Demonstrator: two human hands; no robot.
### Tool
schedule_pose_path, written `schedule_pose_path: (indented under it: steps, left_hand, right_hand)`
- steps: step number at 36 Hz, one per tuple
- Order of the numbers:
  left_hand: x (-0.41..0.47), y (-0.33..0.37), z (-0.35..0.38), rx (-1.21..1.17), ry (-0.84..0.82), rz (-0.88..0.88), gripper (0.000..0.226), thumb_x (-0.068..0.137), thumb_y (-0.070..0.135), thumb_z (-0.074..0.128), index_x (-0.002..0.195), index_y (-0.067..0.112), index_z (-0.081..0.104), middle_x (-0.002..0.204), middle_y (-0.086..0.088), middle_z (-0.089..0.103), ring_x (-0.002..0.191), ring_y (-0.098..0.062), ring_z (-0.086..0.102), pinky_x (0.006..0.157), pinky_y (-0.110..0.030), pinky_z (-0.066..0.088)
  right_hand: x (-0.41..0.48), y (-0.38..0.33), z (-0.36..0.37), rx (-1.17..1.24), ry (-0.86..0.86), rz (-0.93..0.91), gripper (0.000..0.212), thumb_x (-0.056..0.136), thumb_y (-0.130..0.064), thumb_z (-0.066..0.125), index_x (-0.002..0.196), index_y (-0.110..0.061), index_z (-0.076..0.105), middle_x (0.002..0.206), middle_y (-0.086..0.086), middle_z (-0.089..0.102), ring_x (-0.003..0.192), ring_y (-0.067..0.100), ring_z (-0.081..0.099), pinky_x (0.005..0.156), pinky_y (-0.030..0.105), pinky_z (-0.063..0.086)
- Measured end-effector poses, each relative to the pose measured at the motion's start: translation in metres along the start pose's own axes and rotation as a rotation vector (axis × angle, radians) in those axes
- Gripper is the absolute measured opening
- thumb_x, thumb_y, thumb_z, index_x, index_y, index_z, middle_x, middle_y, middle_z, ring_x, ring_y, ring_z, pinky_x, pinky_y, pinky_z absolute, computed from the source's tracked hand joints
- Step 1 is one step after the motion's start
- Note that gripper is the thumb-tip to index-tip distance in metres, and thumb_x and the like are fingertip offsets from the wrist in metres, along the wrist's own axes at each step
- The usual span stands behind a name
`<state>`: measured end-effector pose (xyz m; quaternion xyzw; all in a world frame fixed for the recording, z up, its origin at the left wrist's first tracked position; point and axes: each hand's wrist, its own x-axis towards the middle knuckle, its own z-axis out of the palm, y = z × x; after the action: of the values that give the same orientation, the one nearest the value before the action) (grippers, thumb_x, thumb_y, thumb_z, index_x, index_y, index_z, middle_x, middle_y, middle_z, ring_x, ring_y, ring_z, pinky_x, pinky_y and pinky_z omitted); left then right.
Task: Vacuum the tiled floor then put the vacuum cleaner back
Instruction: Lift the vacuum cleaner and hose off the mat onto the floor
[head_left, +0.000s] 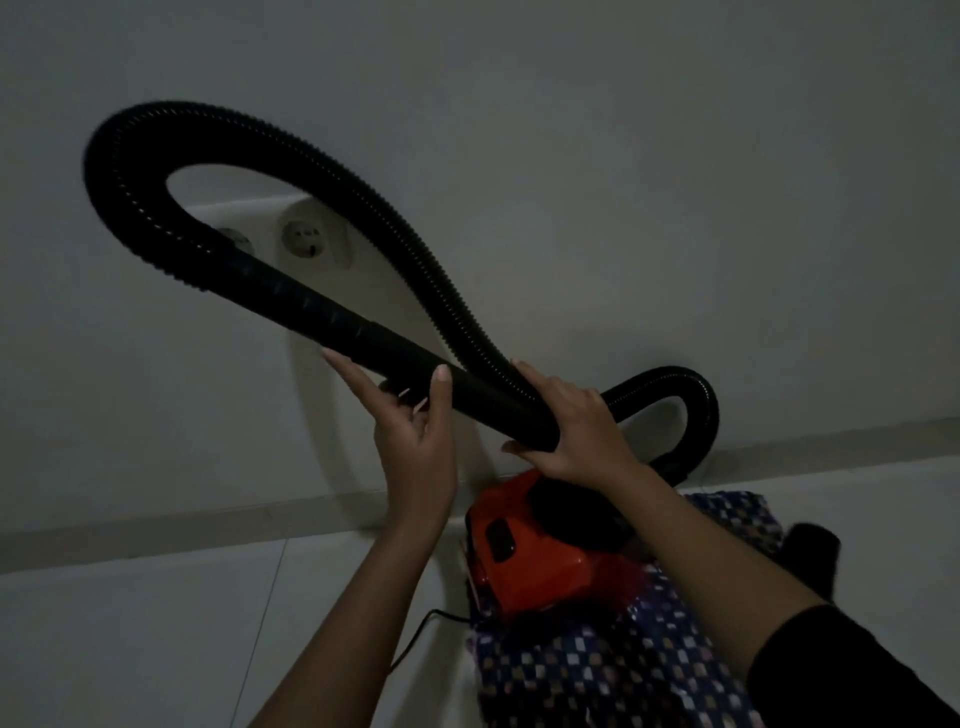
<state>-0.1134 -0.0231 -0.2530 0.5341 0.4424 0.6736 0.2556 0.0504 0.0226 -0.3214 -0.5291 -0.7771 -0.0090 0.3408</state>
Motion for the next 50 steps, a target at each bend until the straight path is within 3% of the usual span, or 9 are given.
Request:
schedule_pose_path:
  steps: [5, 9, 14, 18, 26, 33, 41, 45, 50]
  left_hand:
    - [-0.035, -0.058, -0.003, 0.125, -0.147, -0.022, 0.050, 0.097, 0.032, 0.040, 0.135, 0.053, 0.015, 0.106, 0.003, 0.063, 0.100, 0.004, 0.060, 0.086, -0.005, 0.044]
    - [-0.059, -0.104, 0.019, 0.354, -0.536, -0.139, 0.040, 0.099, 0.027, 0.042, 0.137, 0.032, 0.031, 0.126, -0.001, 0.052, 0.123, -0.016, 0.050, 0.099, -0.019, 0.037]
    - [-0.062, -0.129, 0.070, 0.711, -0.923, -0.084, 0.066, 0.096, 0.047, 0.038, 0.152, 0.026, 0.009, 0.156, -0.007, 0.023, 0.140, -0.023, 0.029, 0.110, -0.033, 0.030]
    - [-0.062, -0.145, 0.094, 0.854, -1.103, -0.011, 0.065, 0.097, 0.045, 0.037, 0.151, 0.029, 0.007, 0.152, -0.015, 0.032, 0.130, -0.033, 0.043, 0.104, -0.038, 0.040]
    - [-0.059, -0.160, 0.099, 0.933, -1.182, 0.091, 0.060, 0.099, 0.020, 0.037, 0.150, 0.035, 0.009, 0.143, -0.021, 0.042, 0.112, -0.037, 0.056, 0.091, -0.037, 0.048]
    - [-0.062, -0.130, 0.077, 0.803, -1.230, 0.013, 0.067, 0.094, 0.015, 0.046, 0.150, 0.034, 0.014, 0.153, -0.008, 0.032, 0.135, -0.028, 0.039, 0.108, -0.041, 0.040]
    - [-0.025, -0.030, 0.013, 0.770, -1.272, -0.207, 0.058, 0.096, 0.027, 0.043, 0.144, 0.020, 0.011, 0.112, -0.029, 0.059, 0.096, -0.040, 0.060, 0.084, -0.041, 0.052]
    - [0.012, 0.052, -0.012, 0.755, -1.312, -0.251, 0.067, 0.096, 0.009, 0.048, 0.149, 0.028, 0.013, 0.135, -0.021, 0.050, 0.104, -0.032, 0.060, 0.088, -0.039, 0.051]
    - [0.061, 0.138, -0.050, 0.796, -1.286, -0.295, 0.065, 0.098, 0.017, 0.047, 0.149, 0.037, 0.012, 0.126, -0.016, 0.054, 0.087, -0.024, 0.060, 0.080, -0.036, 0.051]
  right_hand:
    - [0.006, 0.012, -0.017, 0.038, -0.025, -0.026, 0.090, 0.073, -0.064, 0.056, 0.148, -0.028, 0.025, 0.109, 0.002, 0.064, 0.099, 0.023, 0.061, 0.085, 0.036, 0.045]
    - [0.013, 0.019, -0.032, 0.116, -0.027, -0.050, 0.088, 0.073, -0.062, 0.060, 0.147, -0.031, 0.025, 0.123, 0.001, 0.061, 0.108, 0.021, 0.061, 0.092, 0.043, 0.047]
    - [0.012, 0.030, -0.047, 0.180, 0.004, -0.034, 0.089, 0.073, -0.057, 0.067, 0.147, -0.031, 0.025, 0.130, -0.002, 0.058, 0.112, 0.019, 0.061, 0.092, 0.045, 0.050]
    - [0.013, 0.036, -0.055, 0.218, 0.025, -0.039, 0.089, 0.073, -0.054, 0.067, 0.148, -0.024, 0.028, 0.130, 0.001, 0.059, 0.111, 0.019, 0.061, 0.092, 0.041, 0.052]
    - [0.013, 0.038, -0.053, 0.178, 0.046, -0.030, 0.089, 0.073, -0.056, 0.066, 0.147, -0.024, 0.030, 0.124, 0.004, 0.062, 0.107, 0.023, 0.063, 0.089, 0.046, 0.052]
    - [0.029, 0.011, -0.070, 0.133, -0.017, 0.003, 0.086, 0.073, -0.062, 0.060, 0.143, -0.036, 0.019, 0.105, 0.000, 0.064, 0.095, 0.021, 0.063, 0.082, 0.043, 0.051]
    - [0.081, -0.069, -0.147, 0.219, -0.086, 0.076, 0.085, 0.075, -0.063, 0.057, 0.144, -0.033, 0.018, 0.104, 0.000, 0.062, 0.093, 0.020, 0.061, 0.083, 0.042, 0.050]
    - [0.120, -0.119, -0.201, 0.249, -0.094, 0.131, 0.087, 0.076, -0.062, 0.057, 0.148, -0.027, 0.023, 0.109, 0.002, 0.061, 0.097, 0.020, 0.060, 0.087, 0.042, 0.048]
    - [0.176, -0.197, -0.256, 0.270, -0.103, 0.140, 0.089, 0.075, -0.063, 0.058, 0.149, -0.025, 0.025, 0.113, 0.003, 0.061, 0.102, 0.020, 0.060, 0.090, 0.041, 0.046]
